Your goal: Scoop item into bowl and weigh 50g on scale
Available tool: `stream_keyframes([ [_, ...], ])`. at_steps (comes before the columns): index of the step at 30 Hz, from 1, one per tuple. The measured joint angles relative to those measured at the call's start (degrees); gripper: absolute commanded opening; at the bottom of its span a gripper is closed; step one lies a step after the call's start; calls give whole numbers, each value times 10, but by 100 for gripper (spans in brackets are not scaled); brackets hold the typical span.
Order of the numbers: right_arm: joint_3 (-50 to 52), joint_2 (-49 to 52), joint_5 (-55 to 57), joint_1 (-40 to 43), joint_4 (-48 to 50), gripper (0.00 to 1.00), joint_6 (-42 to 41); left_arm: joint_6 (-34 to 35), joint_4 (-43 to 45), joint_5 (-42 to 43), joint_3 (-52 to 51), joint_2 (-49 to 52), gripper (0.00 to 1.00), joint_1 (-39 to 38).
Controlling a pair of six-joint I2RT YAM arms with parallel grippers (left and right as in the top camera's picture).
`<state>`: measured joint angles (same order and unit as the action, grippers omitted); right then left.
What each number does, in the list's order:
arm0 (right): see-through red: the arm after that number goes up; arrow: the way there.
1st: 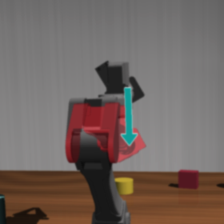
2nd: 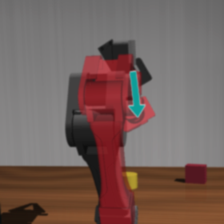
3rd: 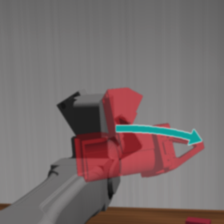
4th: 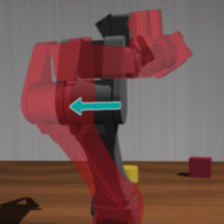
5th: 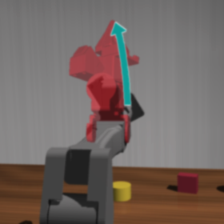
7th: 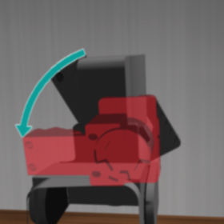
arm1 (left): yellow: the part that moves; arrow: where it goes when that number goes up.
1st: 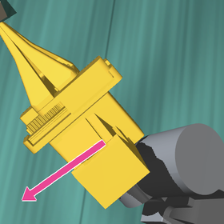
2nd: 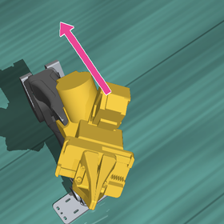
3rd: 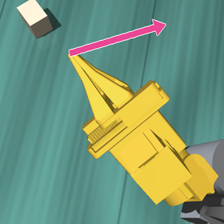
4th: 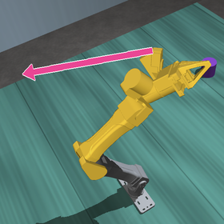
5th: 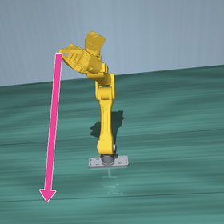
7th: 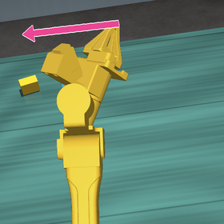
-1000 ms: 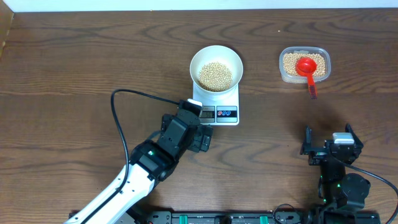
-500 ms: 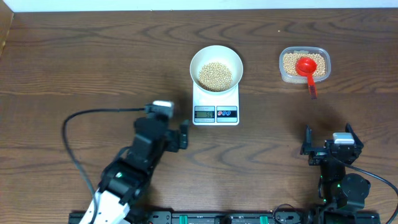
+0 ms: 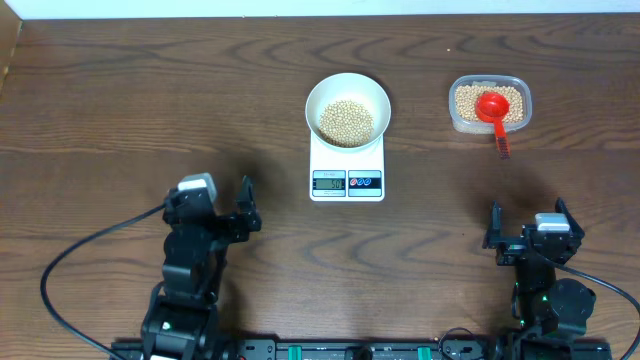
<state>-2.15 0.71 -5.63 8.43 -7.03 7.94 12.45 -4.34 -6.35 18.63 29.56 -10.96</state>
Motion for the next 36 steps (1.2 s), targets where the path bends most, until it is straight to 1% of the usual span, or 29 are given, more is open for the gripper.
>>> stream_keyframes([
  [5,0,0,0,0,0,99,0,0,27,0,-43,-42,96,29],
  [12,0,0,0,0,0,99,0,0,46,0,-77,-104,96,48],
  [18,0,0,0,0,0,99,0,0,49,0,-124,-156,96,49],
  [27,0,0,0,0,0,99,0,0,63,0,-167,-207,96,49],
  [29,0,0,0,0,0,99,0,0,46,1,-178,-221,96,49],
  [36,0,0,0,0,0,99,0,-6,37,2,-177,-280,96,49],
])
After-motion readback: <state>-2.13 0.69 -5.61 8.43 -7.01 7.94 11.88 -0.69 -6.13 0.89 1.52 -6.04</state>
